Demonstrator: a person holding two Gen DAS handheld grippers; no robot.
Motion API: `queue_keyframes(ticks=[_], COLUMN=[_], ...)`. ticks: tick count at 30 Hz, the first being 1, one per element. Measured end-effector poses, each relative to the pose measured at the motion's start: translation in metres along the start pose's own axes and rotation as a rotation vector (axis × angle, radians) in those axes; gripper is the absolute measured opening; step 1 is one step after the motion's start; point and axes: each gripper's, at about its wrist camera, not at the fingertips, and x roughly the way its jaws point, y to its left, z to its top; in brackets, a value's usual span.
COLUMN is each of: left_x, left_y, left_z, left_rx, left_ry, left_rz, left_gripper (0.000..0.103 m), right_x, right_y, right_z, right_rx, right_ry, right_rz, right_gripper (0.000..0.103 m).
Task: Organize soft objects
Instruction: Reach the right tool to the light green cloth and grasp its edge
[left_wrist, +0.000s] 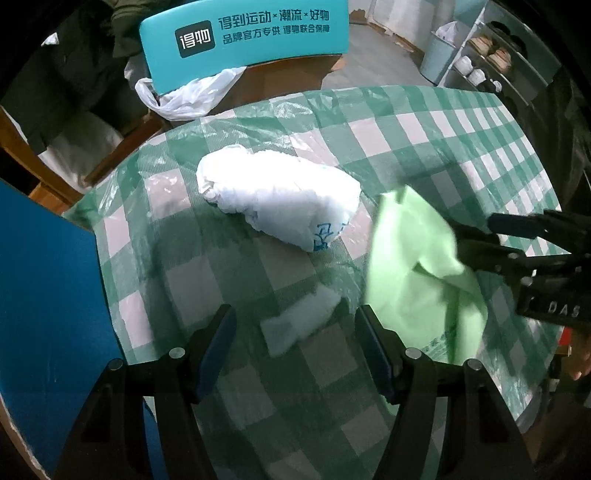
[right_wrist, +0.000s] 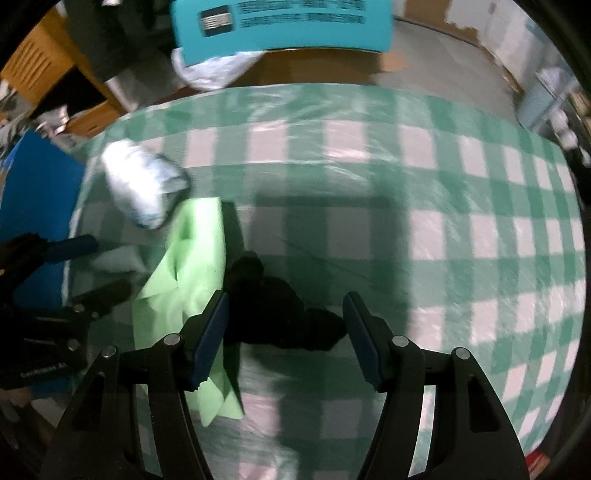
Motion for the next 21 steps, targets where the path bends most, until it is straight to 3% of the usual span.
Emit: queue_keyframes(ticks=[6, 11, 17, 19, 21], left_x=[0.001, 0.001, 0.000, 0.000, -0.001], left_y=[-0.003, -0.006, -0.006, -0.006, -0.007], left_z=[0.002, -0.002, -0.004, -0.005, -0.008], left_rx=[0.022, 0.046, 0.070, 0.072, 0.078], left_ry=[0.000, 0.005, -0.020, -0.030, -0.037], left_rz=[0.018, 0.025, 0.025, 0.021, 0.009], left_gripper=[0.068, 0.068, 0.068, 0.056, 0.038], right_x=[-0.010, -0.032, -0.036, -0.033, -0.027], right_y=[-0.025, -0.033, -0.027, -0.020, -0.015], right_z=[-0.004, -0.002, -0.013, -0.016, -0.018], right_rx=[0.077, 0.014, -0.121, -0.170, -0.213], right_ry=[-0.007, -0.056, -0.029, -0.024, -0.018], right_rz=[0.048, 0.042, 0.051, 0.032, 0.014], right_gripper=[0.064, 0.065, 0.069, 0.069, 0.069])
